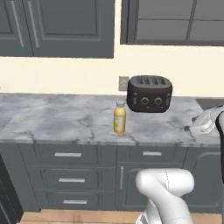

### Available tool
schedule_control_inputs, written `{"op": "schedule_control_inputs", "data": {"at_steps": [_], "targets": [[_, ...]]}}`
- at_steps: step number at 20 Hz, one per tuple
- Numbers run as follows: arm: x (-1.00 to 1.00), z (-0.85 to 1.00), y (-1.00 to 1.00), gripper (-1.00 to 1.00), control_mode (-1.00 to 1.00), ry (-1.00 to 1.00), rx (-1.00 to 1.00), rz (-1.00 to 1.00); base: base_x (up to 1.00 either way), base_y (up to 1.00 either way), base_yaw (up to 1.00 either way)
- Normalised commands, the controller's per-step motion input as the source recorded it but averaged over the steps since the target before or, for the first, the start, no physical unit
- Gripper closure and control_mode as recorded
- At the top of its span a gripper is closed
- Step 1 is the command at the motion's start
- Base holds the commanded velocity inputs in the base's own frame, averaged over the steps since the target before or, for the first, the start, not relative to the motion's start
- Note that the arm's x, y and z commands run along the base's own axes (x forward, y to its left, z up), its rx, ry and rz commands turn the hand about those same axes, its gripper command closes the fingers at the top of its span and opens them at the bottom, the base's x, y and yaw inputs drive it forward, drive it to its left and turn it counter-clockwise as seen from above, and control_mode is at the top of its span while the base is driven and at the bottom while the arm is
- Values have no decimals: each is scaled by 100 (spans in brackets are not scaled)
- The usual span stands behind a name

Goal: There is a wine glass and glass cup on the dining counter. Place the wine bottle next to the wine glass and the juice bottle next to the glass cup.

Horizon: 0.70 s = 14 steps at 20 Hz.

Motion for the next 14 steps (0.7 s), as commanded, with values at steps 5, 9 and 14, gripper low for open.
{"op": "schedule_control_inputs", "data": {"at_steps": [5,9,14], "targets": [[0,0,0,-100,100,0,0,0,65,49,-29],[0,0,0,-100,100,0,0,0,71,50,-19],[0,0,0,-100,100,0,0,0,41,42,-5]]}}
